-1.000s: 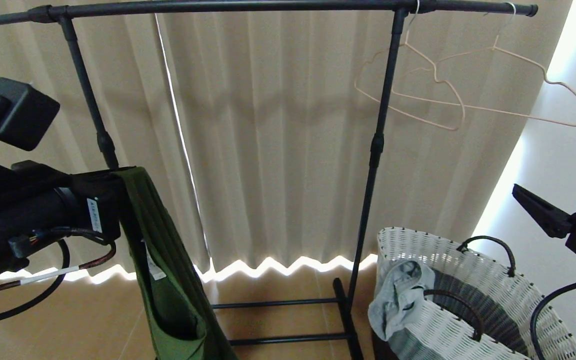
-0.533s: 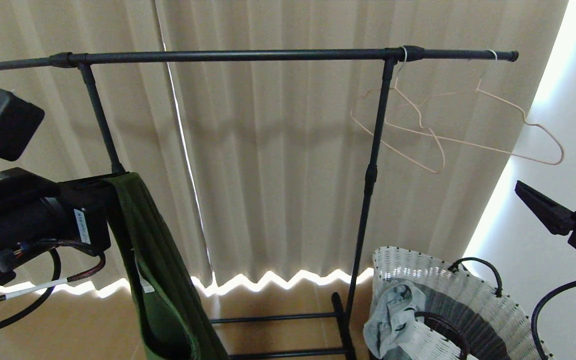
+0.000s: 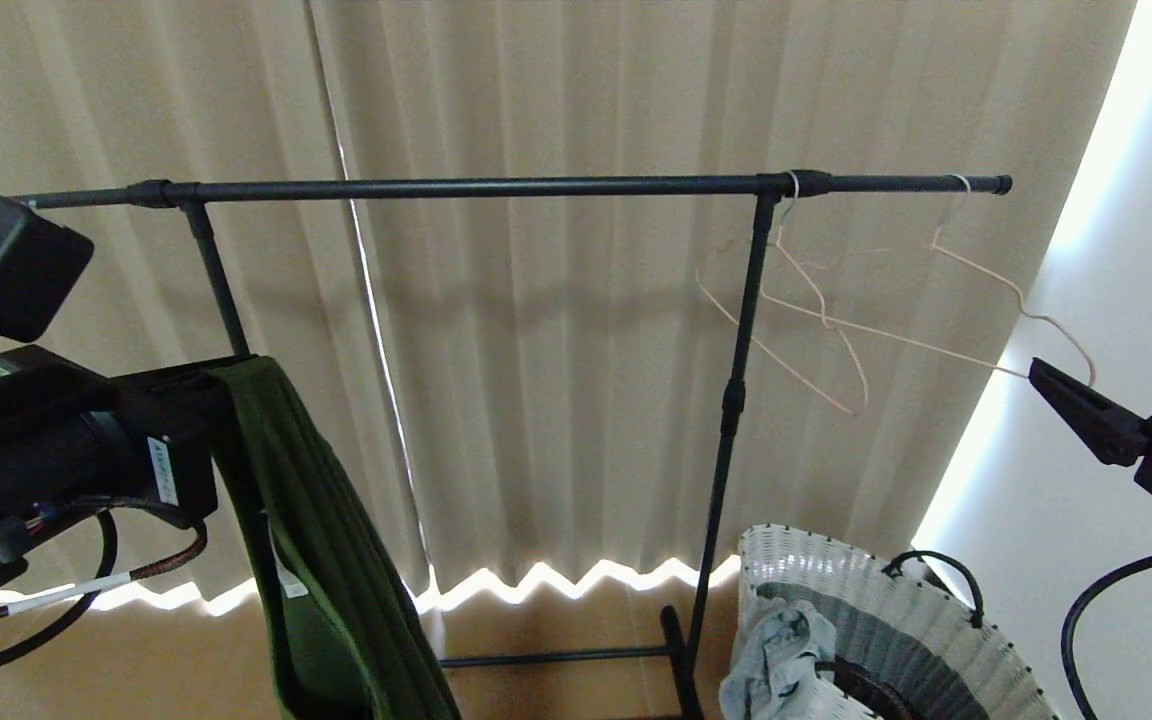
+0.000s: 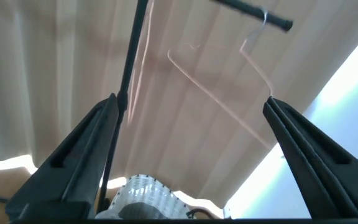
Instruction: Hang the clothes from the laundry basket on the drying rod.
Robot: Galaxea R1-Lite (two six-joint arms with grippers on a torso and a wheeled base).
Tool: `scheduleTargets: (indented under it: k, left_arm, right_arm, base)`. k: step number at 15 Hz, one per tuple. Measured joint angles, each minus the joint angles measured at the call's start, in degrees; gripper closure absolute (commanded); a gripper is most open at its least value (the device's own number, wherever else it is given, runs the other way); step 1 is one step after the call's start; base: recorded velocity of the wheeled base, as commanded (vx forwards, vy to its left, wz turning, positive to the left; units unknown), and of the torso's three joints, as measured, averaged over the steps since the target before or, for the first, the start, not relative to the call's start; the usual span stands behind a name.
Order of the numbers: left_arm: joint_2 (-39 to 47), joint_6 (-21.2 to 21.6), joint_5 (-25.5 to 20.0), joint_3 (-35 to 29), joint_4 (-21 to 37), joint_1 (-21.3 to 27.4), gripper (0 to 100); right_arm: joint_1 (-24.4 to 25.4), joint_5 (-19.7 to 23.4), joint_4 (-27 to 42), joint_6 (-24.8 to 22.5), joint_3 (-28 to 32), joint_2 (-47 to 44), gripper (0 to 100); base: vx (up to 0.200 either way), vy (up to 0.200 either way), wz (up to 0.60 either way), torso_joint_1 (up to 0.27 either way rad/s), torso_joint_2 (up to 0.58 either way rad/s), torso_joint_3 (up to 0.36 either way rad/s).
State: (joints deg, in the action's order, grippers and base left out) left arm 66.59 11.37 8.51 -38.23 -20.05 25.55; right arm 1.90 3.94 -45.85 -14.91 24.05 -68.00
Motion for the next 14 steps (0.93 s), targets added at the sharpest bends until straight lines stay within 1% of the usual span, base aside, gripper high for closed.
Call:
scheduleTargets:
  k: [1, 4, 7, 8, 10, 11, 13, 14]
  left_arm:
    - [-0.2, 0.1, 0.0, 0.4, -0.1, 0.0, 100]
    - [-1.1, 2.7, 0.0, 1.3, -0.4, -0.6, 100]
    - [-1.6, 3.4, 0.0, 2.1, -0.9, -2.9, 100]
    - [-1.7, 3.4, 0.0, 2.9, -1.9, -3.3, 100]
    - [-1.8, 3.4, -1.0, 4.4, -5.6, -3.5, 100]
    - [-1.7, 3.4, -2.4, 5.3, -6.5, -3.6, 100]
    - [-1.5, 3.7, -2.9, 6.3, -6.8, -3.7, 100]
    - [-1.5, 3.8, -2.9, 6.5, -6.8, -3.7, 100]
  right_arm:
    - [0.0, -0.1, 0.9, 0.0, 0.2, 0.0, 0]
    - [0.0, -0.9, 9.9, 0.0, 2.5, 0.2, 0]
    - [0.0, -2.5, 31.4, 0.1, 9.0, 1.1, 0]
    - [0.0, -4.4, 36.1, 0.1, 11.5, 1.4, 0]
    - [0.0, -7.3, 37.3, 0.2, 13.1, 1.8, 0]
    - [0.0, -7.5, 37.3, 0.2, 13.4, 1.9, 0]
    - [0.1, -7.7, 37.4, 0.2, 13.6, 2.0, 0]
    - [0.1, -7.8, 37.5, 0.1, 13.7, 2.1, 0]
  base:
    - [0.000, 0.000, 0.00, 0.149, -0.34, -0.188]
    - [0.000, 0.000, 0.00, 0.053, -0.12, -0.066]
    - [0.000, 0.000, 0.00, 0.000, 0.00, 0.000]
    - [0.000, 0.000, 0.00, 0.000, 0.00, 0.000]
    - [0.000, 0.000, 0.00, 0.000, 0.00, 0.000]
    - [0.000, 0.000, 0.00, 0.000, 0.00, 0.000]
    - [0.000, 0.000, 0.00, 0.000, 0.00, 0.000]
    - [0.000, -0.200, 0.00, -0.002, 0.01, 0.002]
